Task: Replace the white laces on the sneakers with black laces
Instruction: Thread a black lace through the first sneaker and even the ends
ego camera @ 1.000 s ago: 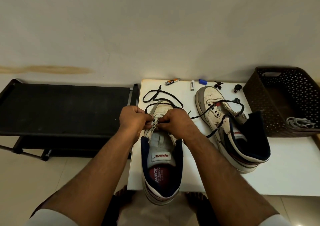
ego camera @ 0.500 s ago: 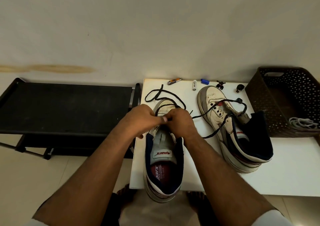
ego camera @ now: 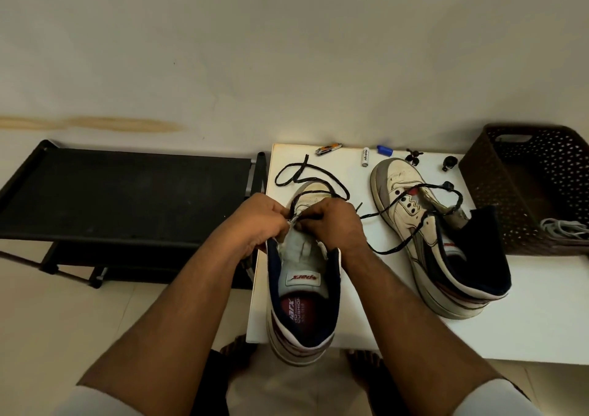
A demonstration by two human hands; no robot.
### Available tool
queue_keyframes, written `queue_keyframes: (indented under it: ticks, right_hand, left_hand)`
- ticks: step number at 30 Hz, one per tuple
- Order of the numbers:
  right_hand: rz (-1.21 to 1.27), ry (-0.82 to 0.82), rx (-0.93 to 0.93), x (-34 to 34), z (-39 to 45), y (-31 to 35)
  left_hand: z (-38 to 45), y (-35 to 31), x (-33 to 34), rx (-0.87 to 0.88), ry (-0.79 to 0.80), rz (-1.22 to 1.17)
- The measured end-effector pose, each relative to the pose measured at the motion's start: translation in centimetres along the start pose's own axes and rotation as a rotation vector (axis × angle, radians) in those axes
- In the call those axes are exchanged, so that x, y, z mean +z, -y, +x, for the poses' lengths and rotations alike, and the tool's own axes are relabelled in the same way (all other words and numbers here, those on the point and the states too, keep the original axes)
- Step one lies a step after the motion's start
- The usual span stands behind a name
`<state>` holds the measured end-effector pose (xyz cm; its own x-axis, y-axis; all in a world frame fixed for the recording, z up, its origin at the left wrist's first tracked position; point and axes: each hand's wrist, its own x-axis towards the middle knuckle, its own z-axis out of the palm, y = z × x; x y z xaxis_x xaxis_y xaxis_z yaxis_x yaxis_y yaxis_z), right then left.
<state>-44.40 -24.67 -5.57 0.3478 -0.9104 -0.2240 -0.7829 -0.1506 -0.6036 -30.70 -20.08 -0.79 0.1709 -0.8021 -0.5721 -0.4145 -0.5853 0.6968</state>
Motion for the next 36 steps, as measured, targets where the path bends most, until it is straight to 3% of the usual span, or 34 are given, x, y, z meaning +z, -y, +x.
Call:
queue_keyframes:
  ticks: [5,14,20,22,25,28,30,32,35,36]
  right_hand:
    - [-0.054,0.0,0.008,0.2,0.3,0.2]
    - [-0.193,0.267,-0.186,-3.9,-0.4,0.2]
    - [-0.246,0.572,-0.326,-7.5,-4.1,4.2]
    - [-0.244,0.748,-0.405,-8.0,-6.0,5.7]
    - [-0.105,1.058,-0.512,-7.6,-8.5,7.2]
    - [0.035,1.128,-0.515,-7.8,-8.7,6.7]
    - [0.123,1.092,-0.45,-9.1,-8.3,5.6]
    - [0.225,0.903,-0.34,-10.3,-7.7,3.8]
    - [0.446,0.286,-0.058,-10.3,-5.9,0.2]
    - [0.408,0.097,0.029,-9.6,-5.0,-0.8]
  left_hand:
    - [0.2,0.3,0.5,-0.001,-0.08,-0.025]
    - [0.3,1.0,1.6,0.202,-0.303,0.088]
    - [0.8,0.3,1.6,0.195,-0.39,0.153]
    - [1.3,0.2,1.1,0.203,-0.389,0.165]
    - [1.4,0.5,0.8,0.21,-0.401,0.157]
    - [1.5,0.5,0.6,0.23,-0.373,0.129]
    - [1.7,0.4,0.3,0.215,-0.324,0.13]
    - [2.0,0.3,0.0,0.203,-0.28,0.119]
    - [1.9,0.2,-0.3,0.216,-0.194,0.099]
    - [1.8,0.2,-0.3,0.239,-0.15,0.12]
